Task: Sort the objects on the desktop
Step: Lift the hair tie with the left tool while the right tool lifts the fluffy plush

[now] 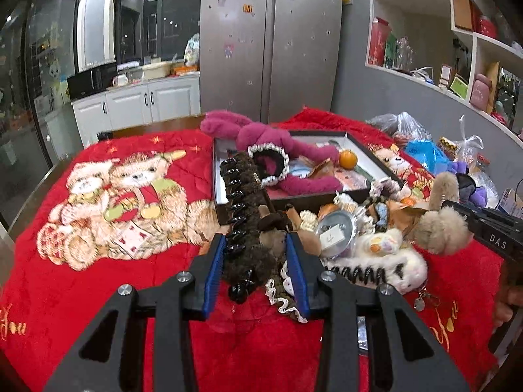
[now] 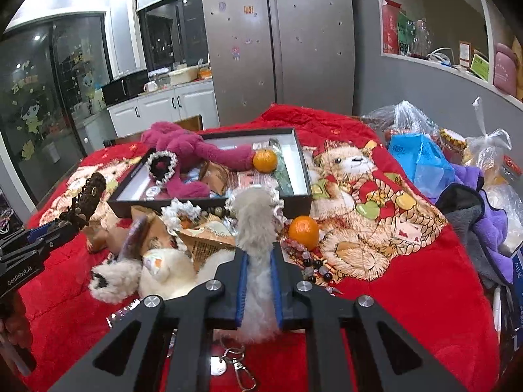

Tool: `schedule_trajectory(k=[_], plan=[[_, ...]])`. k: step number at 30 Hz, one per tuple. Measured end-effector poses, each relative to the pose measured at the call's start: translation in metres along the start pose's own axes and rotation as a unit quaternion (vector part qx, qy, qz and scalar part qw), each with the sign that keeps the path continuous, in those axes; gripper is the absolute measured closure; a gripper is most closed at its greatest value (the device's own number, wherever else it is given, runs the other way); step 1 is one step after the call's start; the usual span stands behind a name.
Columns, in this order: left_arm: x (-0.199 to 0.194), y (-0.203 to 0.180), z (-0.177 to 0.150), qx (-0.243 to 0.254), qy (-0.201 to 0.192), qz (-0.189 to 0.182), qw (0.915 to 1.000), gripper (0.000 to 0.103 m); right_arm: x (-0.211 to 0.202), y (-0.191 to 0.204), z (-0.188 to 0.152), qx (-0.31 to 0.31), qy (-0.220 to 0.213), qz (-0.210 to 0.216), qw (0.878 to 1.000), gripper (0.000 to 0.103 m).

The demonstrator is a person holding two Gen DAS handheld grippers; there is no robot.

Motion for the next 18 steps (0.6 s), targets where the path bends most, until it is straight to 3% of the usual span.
schedule_trajectory(k=[9,18], plan=[[-0.03,-0.003,0.018,-0.019,-0.022,-0.021,0.9994,0.065,-0.041,0.023,0.028,-0.021,-0.042,0.009,0.999,0.09],[-0.046,-0.009,0.041,-0.014,-0.037,-0.018,0.9991,0.065,-0.072,0.06,0.06,-0.064,-0.08,0.024,0.994,0.09]])
Point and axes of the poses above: each gripper's, at about its wrist camera, not at the fingertips, and x roughly the way its jaws point, y to its left, z to its top, the point moved 6 cm from there along x, roughly the way its jaws point, and after that the axes turned 6 degrees about -z, right-handed, at the moved point
